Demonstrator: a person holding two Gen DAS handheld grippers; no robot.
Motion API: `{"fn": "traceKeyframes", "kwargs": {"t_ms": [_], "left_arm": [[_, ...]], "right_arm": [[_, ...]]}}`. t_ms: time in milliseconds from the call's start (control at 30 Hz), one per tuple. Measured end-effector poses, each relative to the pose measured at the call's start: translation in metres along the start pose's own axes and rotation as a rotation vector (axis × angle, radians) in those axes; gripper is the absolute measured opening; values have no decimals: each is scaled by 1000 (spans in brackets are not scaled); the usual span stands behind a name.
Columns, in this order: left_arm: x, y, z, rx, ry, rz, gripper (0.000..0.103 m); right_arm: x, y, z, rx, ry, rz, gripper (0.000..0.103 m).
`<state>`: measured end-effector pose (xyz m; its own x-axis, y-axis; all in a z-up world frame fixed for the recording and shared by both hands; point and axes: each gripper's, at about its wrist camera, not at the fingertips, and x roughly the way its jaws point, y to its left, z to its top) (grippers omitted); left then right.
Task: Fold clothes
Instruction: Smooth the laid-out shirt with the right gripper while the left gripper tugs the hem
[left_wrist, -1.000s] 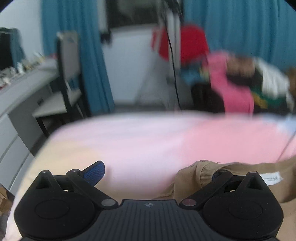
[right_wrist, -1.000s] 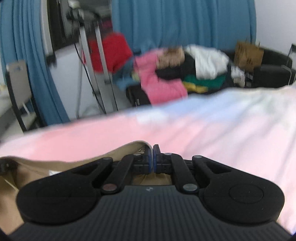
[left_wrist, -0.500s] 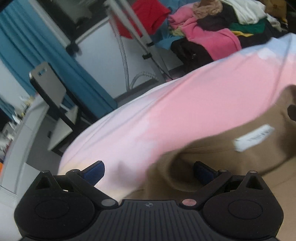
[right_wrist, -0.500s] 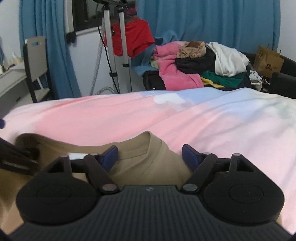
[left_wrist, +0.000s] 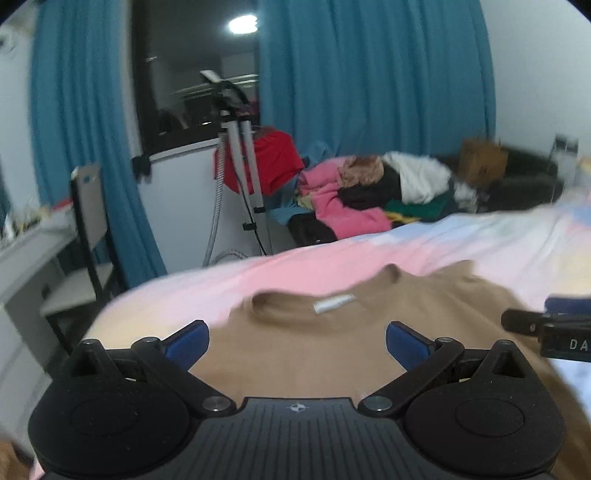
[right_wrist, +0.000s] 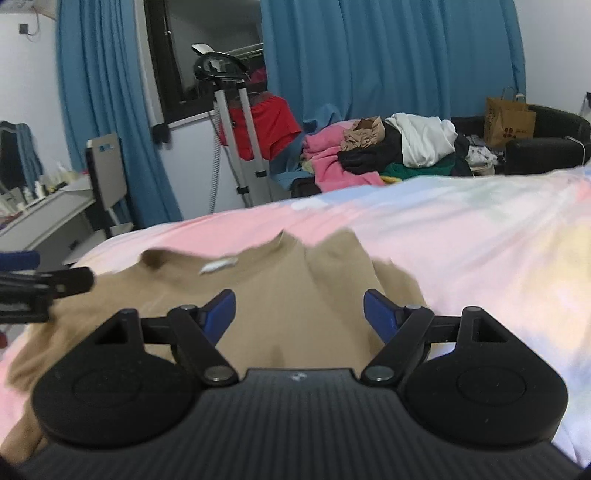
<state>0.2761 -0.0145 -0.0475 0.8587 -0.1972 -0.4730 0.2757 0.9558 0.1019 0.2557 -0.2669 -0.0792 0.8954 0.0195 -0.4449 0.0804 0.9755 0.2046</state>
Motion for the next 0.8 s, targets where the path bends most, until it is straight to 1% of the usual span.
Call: {"fn": "traceKeyframes", "kwargs": {"t_ms": [67,200,300,367,400,467,600,800], "left_arm": [[-35,14,-17,-52,-7,-4,103],[-98,51,-57,-153,-15,14,103],[-129,87,-76,-251,30,17,103],[-145,118,-84,-372,63,5,103],[-147,132,-88,-433,74,-3,103],[-140,150,-99,-538,85,-16,103],[-125,188,-122,-747,108,-42,103],[-103,244,-156,-1061,142,-81,101]], "right_arm": [[-35,-2,-10,18,-8,26,78],[-102,-7,-34,88,-41,63,78],[-139,-12,-51,152,-22,83,78],[-158,-11,-60,174,-23,112,78],[-162,-10,-61,176,-18,120,78],[-164,-7,-63,181,-6,129,78],[-152,-5,-66,184,2,115,78],[-126,-20,-81,261,85,114,78]]}}
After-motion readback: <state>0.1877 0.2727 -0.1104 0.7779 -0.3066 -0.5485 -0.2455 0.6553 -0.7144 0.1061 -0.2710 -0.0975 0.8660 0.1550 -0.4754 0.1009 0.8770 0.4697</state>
